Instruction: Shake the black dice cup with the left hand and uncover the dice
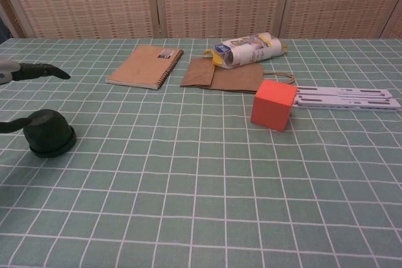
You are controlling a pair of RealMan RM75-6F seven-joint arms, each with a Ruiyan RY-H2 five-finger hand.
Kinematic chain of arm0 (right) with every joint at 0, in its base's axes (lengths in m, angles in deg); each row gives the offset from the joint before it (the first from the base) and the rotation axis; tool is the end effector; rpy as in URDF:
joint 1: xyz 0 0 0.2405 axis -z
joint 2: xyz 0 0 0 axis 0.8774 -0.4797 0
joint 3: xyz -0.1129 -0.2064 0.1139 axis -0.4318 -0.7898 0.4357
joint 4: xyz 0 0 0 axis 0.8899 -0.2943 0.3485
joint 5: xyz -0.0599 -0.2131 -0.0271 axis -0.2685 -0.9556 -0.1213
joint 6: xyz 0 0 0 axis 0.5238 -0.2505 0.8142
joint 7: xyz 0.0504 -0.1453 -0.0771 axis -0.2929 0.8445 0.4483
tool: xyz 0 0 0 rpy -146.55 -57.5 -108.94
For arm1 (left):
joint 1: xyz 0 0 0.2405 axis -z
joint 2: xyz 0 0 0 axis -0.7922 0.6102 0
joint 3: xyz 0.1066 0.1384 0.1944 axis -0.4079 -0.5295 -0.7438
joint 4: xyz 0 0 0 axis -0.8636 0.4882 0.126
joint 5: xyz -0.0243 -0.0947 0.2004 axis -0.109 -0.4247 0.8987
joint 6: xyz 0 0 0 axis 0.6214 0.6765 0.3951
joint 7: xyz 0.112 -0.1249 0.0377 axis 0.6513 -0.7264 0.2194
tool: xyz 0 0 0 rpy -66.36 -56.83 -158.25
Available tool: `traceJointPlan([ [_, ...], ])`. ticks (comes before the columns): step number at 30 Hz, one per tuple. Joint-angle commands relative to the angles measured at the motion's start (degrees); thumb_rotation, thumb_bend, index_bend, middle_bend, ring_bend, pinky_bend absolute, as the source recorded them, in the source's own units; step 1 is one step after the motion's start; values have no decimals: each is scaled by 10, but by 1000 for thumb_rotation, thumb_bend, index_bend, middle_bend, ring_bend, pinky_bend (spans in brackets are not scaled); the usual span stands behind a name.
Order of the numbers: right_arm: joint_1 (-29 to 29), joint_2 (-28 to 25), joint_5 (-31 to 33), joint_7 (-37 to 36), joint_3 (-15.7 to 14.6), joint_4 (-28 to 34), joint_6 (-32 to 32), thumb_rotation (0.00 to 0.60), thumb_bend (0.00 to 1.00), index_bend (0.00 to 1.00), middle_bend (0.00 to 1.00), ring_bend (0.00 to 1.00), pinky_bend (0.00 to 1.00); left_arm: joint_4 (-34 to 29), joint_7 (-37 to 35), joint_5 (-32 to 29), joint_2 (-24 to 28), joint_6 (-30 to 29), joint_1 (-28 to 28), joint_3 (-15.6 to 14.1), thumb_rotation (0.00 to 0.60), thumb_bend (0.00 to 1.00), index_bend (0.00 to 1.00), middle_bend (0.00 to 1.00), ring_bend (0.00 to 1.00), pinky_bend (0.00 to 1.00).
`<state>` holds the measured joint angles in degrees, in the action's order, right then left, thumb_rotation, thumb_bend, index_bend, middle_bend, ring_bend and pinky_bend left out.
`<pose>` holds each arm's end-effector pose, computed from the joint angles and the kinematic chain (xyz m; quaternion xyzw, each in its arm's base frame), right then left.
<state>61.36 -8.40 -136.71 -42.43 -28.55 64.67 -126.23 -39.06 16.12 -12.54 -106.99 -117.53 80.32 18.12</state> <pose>-0.2870 -0.1448 0.1503 0.6856 -0.3632 0.3612 0.5172 -0.2147 0.3045 0.0547 -0.7571 -0.3905 -0.2805 0.4424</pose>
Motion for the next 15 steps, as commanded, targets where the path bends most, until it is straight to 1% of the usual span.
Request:
traceJointPlan([
  [1,1,3,3,9,3,0,0,600,79,0,0,0,0,-8,52,-124,2,80,78,36,600,439,0,0,0,123],
  [2,2,5,5,15,4,-1,-1,600,80,0,0,0,0,-4,59,-141,0,85,87,35,600,440,0,0,0,116],
  [3,2,9,9,23,8,-1,-2,600,80,0,0,0,0,5,72,-176,-4,95,105,32,600,439,0,0,0,106],
  [4,3,10,12,23,10,1,-4,600,80,0,0,0,0,14,91,-215,-8,117,127,22,600,436,0,0,0,97],
  [5,4,10,12,22,11,1,-6,600,79,0,0,0,0,18,118,-256,-10,123,152,10,600,431,0,0,0,91],
  [9,5,7,4,14,8,0,-12,600,80,0,0,0,0,11,187,-370,-16,100,214,-27,600,418,0,0,0,87],
  [11,6,6,2,12,7,0,-14,600,80,0,0,0,0,0,211,-419,-16,88,242,-43,600,417,0,0,0,86],
  [15,6,4,-2,10,5,-3,-15,600,79,0,0,0,0,-16,243,-470,-16,60,278,-69,600,408,0,0,0,86],
])
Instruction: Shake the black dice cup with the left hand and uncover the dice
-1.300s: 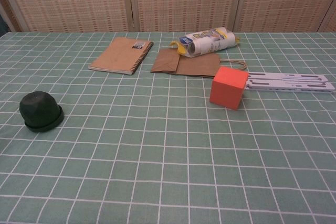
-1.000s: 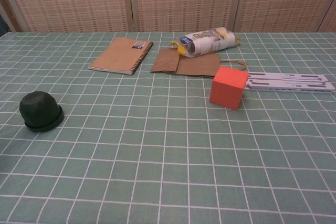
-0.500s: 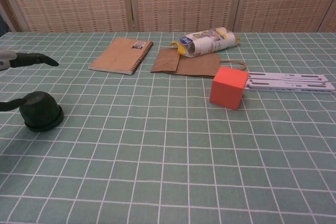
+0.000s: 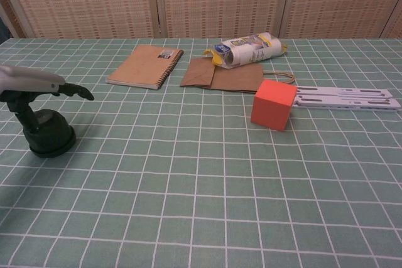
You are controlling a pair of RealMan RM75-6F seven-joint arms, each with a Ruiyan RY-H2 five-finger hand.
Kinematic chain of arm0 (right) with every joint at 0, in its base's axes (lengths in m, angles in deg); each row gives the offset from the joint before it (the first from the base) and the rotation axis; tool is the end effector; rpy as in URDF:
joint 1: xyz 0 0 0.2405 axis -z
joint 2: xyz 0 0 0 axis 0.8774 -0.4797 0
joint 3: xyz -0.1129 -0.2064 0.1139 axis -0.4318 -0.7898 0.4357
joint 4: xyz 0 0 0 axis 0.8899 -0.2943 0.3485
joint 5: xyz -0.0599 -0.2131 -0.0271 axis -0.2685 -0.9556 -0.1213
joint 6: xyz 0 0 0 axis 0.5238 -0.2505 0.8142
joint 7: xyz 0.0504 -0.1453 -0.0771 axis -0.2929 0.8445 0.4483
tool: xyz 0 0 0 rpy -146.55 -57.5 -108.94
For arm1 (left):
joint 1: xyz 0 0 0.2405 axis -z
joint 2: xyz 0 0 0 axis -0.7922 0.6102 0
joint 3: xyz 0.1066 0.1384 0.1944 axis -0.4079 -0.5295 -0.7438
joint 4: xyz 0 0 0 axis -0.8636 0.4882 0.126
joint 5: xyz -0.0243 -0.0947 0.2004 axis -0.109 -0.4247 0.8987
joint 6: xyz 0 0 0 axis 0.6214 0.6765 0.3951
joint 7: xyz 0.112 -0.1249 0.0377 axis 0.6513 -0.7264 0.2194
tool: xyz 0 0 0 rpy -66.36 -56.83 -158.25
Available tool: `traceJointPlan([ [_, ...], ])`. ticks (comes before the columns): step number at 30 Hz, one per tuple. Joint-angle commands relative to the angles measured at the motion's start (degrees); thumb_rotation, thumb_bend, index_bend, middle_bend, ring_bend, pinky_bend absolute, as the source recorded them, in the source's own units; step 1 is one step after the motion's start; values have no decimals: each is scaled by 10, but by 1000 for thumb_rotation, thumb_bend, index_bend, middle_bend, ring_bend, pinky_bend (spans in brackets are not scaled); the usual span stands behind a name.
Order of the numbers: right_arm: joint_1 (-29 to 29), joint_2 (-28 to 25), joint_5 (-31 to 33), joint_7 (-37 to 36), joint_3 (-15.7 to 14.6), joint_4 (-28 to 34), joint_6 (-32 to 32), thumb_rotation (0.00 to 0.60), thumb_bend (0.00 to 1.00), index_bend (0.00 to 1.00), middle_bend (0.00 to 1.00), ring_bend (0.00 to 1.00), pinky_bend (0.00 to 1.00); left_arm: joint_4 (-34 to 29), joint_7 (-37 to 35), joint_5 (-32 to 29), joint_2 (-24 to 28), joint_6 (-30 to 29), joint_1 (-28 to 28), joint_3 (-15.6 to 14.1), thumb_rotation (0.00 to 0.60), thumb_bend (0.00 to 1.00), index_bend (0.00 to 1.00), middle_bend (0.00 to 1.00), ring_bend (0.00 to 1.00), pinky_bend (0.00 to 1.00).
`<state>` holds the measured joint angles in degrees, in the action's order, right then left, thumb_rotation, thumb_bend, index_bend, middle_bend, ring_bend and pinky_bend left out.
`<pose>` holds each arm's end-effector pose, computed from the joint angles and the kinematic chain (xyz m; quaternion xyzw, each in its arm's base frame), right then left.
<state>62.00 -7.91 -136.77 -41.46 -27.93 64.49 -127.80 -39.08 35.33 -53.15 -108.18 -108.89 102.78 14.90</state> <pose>-0.2856 -0.1447 0.1536 0.6792 -0.3519 0.3681 0.5285 -0.1872 0.3543 0.0238 -0.7811 -0.4313 -0.1398 0.4293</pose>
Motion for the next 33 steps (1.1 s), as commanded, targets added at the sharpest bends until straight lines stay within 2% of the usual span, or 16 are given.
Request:
traceJointPlan([
  [1,-1,-2,-2,0,-2,-1,3,600,79,0,0,0,0,-17,56,-74,-5,-33,60,-42,600,406,0,0,0,86],
  [9,0,-4,-9,0,-5,0,2,600,80,0,0,0,0,-21,78,-128,-10,-65,96,-73,600,405,0,0,0,85],
  [15,-2,-2,-8,6,-5,-1,9,600,79,0,0,0,0,-5,77,-162,-14,-46,113,-92,600,406,0,0,0,87],
  [24,-2,4,-8,15,-4,-2,9,600,80,0,0,0,0,18,61,-159,-22,-22,130,-106,600,406,0,0,0,88],
  [33,-3,3,-7,12,-5,0,13,600,80,0,0,0,0,37,66,-200,-36,0,166,-130,600,405,0,0,0,106],
])
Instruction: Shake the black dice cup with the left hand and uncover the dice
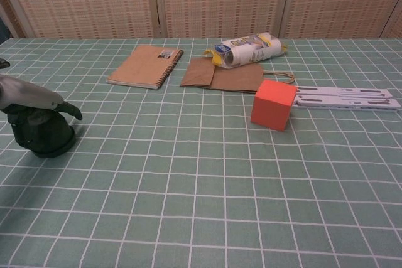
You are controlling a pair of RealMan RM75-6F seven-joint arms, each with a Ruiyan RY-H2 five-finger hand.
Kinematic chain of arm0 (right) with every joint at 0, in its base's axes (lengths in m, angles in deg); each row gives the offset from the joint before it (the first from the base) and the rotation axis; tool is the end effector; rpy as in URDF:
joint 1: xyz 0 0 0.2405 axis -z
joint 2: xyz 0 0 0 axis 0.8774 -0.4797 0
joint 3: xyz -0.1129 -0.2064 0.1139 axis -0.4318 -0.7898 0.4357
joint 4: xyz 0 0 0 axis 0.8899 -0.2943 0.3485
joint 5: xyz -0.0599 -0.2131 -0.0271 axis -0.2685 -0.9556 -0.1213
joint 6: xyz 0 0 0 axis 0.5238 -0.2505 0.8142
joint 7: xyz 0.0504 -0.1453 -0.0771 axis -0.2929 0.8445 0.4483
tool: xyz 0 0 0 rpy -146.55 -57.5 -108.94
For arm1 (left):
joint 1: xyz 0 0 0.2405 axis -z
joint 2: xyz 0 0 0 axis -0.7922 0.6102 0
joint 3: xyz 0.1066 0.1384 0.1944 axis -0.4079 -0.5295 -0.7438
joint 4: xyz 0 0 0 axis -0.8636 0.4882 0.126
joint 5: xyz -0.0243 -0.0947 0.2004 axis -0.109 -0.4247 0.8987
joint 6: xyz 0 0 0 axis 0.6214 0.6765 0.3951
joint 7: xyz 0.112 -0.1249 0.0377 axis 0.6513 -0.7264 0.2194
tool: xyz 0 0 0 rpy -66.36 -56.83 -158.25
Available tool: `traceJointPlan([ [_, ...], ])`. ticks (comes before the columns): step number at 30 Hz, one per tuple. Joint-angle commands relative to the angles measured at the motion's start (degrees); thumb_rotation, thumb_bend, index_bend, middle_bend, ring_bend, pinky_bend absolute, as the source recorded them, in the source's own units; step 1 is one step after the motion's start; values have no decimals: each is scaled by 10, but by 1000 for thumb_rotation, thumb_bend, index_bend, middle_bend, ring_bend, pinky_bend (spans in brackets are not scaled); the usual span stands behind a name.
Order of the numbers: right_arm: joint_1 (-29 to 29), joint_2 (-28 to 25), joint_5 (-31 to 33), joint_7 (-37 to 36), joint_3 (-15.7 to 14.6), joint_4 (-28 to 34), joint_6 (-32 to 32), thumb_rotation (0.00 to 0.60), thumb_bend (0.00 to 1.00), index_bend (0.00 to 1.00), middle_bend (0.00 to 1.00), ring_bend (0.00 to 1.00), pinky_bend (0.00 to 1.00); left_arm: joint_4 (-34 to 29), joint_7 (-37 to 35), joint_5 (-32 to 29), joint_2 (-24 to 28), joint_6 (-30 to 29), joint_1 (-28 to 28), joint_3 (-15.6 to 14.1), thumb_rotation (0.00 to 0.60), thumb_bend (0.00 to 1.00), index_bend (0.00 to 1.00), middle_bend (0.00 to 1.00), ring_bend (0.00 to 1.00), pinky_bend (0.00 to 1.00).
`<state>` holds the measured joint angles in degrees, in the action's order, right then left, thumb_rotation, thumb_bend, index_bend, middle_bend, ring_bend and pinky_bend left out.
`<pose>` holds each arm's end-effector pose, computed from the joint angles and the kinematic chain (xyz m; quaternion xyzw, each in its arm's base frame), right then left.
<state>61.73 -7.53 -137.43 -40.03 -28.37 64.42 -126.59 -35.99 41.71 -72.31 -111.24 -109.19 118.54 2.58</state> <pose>-0.2849 -0.1434 0.1468 0.6916 -0.3485 0.3579 0.5217 -0.1979 0.3633 0.0101 -0.7950 -0.4139 -0.0195 0.4431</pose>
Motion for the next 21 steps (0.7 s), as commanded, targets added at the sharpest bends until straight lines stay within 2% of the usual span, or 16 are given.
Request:
traceJointPlan([
  [1,-1,-2,-1,-3,-2,1,2,600,80,0,0,0,0,8,2,-13,-7,5,12,-9,600,405,0,0,0,111],
  [6,-1,-2,-1,-3,-1,0,1,600,80,0,0,0,0,19,8,-27,-19,3,29,-23,600,399,9,0,0,150],
  [11,0,-3,-2,-5,-1,0,0,600,80,0,0,0,0,26,12,-32,-27,-10,38,-36,600,395,88,1,9,226],
  [13,0,-3,-1,-5,-1,0,-1,600,80,0,0,0,0,28,14,-31,-30,-16,40,-40,600,395,134,19,41,283],
  [18,0,-3,-2,-6,-1,0,-2,600,80,0,0,0,0,31,10,-31,-33,-21,40,-45,600,393,265,137,178,459],
  [21,1,-3,-3,-6,-2,1,-3,600,80,0,0,0,0,35,7,-31,-34,-19,40,-48,600,395,300,144,184,482],
])
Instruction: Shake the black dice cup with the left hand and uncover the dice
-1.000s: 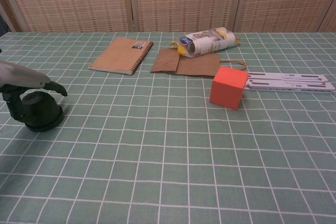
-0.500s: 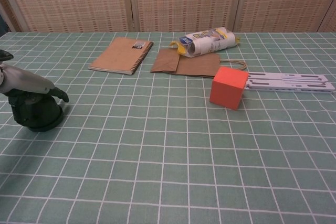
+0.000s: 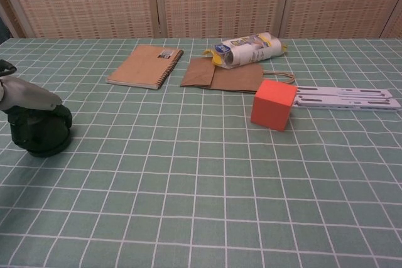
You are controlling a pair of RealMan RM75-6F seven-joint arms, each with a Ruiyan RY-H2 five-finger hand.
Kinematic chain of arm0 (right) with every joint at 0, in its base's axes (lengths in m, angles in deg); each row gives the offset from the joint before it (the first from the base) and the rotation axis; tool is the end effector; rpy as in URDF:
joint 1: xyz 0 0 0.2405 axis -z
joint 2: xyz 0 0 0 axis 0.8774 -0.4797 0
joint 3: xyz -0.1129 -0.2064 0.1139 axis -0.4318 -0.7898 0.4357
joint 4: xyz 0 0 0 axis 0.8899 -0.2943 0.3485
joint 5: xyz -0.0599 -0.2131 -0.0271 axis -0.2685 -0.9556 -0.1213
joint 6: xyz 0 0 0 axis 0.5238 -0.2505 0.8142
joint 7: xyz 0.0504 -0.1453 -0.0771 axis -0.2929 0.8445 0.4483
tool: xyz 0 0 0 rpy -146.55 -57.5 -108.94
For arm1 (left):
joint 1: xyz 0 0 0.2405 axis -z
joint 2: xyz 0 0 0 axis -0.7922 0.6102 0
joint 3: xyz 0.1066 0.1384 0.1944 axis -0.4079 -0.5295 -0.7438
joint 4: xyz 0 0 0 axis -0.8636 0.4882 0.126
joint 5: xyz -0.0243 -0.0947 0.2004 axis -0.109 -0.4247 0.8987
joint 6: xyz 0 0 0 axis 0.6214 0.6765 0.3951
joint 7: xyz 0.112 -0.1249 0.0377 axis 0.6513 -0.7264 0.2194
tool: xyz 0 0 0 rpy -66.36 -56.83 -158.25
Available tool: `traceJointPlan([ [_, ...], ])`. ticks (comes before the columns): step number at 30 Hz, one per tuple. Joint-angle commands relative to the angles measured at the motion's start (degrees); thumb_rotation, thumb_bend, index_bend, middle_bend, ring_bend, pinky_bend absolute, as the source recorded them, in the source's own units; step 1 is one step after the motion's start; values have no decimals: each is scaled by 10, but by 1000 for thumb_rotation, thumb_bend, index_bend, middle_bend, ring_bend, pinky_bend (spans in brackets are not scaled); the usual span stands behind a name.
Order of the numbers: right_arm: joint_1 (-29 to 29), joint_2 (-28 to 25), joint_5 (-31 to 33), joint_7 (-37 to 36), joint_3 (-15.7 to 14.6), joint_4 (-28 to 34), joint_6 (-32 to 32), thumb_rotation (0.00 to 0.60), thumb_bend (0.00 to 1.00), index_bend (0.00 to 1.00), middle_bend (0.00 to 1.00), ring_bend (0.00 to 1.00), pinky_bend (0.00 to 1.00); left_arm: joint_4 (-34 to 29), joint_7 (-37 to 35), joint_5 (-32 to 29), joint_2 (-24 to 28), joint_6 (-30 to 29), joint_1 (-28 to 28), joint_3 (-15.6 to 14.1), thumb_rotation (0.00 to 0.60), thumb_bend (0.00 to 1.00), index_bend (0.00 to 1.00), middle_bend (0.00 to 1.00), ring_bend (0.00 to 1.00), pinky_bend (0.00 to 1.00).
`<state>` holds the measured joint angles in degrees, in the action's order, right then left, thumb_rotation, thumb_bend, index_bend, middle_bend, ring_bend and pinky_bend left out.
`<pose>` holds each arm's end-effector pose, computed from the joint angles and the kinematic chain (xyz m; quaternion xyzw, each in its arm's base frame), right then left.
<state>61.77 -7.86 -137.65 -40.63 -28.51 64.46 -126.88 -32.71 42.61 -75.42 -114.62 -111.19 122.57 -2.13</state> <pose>-0.2846 -0.1426 0.1486 0.6907 -0.3498 0.3604 0.5202 -0.2064 0.3716 0.0052 -0.7970 -0.3861 0.0125 0.4642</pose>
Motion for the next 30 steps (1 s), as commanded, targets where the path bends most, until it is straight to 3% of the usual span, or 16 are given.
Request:
traceJointPlan([
  [1,1,0,-1,0,-1,0,-1,600,80,0,0,0,0,3,-3,1,-1,1,0,-2,600,394,303,141,180,482],
  [3,1,0,-2,0,-1,0,-2,600,80,0,0,0,0,5,-7,5,-2,3,-1,-1,600,394,304,147,187,499],
  [6,1,0,-1,1,0,0,-2,600,80,0,0,0,0,6,-15,16,-1,7,-5,-2,600,408,314,236,297,596],
  [8,1,0,-1,1,-1,0,-1,600,80,0,0,0,0,7,-21,27,1,8,-8,-2,600,426,367,339,408,681],
  [12,1,0,-2,1,-1,1,-2,600,80,0,0,0,0,8,-35,44,4,4,-16,0,600,461,465,460,522,782],
  [15,2,-1,-2,0,-1,0,-5,600,80,0,0,0,0,6,-44,61,7,-4,-22,2,600,468,515,493,550,808],
  [23,3,-2,-5,0,-2,0,-6,600,79,0,0,0,0,-25,-91,125,37,-15,-48,20,600,470,536,518,568,824],
  [26,4,-2,-4,-1,-1,0,-8,600,80,0,0,0,0,-61,-159,175,69,9,-71,53,600,469,534,517,569,823],
  [30,4,-2,-4,-1,-1,0,-7,600,79,0,0,0,0,-88,-336,270,119,97,-130,142,600,470,535,516,569,820],
])
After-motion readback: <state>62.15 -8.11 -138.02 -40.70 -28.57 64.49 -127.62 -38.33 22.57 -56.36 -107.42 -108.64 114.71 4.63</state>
